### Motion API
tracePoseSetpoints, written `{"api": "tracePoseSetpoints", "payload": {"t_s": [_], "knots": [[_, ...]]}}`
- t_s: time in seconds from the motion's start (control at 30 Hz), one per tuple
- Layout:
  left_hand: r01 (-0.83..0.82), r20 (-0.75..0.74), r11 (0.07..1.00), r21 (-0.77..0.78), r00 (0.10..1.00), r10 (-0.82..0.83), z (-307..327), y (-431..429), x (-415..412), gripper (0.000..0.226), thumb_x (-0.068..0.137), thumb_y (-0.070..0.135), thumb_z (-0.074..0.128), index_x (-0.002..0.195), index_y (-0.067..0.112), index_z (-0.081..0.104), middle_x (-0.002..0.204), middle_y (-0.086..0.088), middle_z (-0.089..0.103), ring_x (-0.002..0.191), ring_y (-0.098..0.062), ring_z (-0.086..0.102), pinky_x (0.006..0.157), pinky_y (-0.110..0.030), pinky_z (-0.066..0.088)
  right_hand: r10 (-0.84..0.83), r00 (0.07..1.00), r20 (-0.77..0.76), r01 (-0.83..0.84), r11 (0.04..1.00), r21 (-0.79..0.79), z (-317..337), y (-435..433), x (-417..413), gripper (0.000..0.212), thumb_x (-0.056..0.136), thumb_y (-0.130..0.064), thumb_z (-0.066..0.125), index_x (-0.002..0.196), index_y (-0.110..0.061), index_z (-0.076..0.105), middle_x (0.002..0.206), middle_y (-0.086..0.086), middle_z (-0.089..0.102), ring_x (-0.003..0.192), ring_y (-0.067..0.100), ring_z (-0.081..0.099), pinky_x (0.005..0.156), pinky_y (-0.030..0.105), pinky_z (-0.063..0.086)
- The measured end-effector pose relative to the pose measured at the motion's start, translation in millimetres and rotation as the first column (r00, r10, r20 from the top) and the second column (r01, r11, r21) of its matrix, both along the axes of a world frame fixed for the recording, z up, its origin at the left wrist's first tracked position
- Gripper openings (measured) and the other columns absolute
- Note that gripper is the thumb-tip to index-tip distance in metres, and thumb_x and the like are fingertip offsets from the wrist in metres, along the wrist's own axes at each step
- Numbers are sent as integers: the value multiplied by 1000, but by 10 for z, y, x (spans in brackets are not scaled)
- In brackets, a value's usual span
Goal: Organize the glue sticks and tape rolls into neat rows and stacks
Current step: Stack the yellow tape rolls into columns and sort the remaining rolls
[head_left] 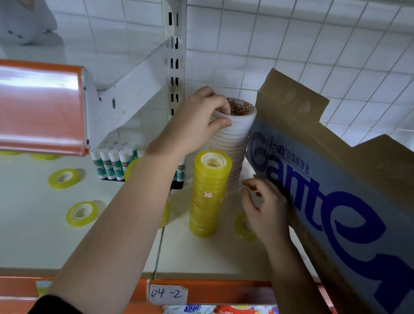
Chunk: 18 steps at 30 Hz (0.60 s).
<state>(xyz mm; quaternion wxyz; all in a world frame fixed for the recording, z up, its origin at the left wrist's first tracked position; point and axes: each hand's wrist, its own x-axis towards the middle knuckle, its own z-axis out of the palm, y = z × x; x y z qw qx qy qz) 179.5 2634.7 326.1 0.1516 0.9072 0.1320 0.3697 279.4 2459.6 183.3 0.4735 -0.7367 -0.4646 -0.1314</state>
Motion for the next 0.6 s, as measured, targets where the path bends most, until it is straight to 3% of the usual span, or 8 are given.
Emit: {"api": "tracePoseSetpoints", "payload": {"t_s": [0.37,0.47,0.6], "knots": [[-4,1,1000,21,1000,4,-40,-6,-28,23,86,24,72,106,12,67,112,-5,56,104,-17,53,88,-25,39,22,1000,2,-22,1000,-13,11,-8,-15,10,88,-10,66,97,-11,70,95,-15,59,93,-3,52,78,13,41],[-14,17,999,40,1000,13,-40,-17,-58,28,89,23,70,113,11,66,116,-5,56,107,-16,54,88,-19,36,22,1000,0,-22,1000,-9,35,-8,-31,15,88,-18,60,97,-12,70,94,-14,61,93,-4,51,77,10,38],[-36,66,999,38,997,33,-23,-58,-167,22,95,19,61,114,10,65,115,-6,59,106,-18,57,90,-26,42,23,999,23,-24,999,39,127,-22,-47,14,88,-17,59,96,-11,69,93,-7,65,88,1,55,75,14,44]]}}
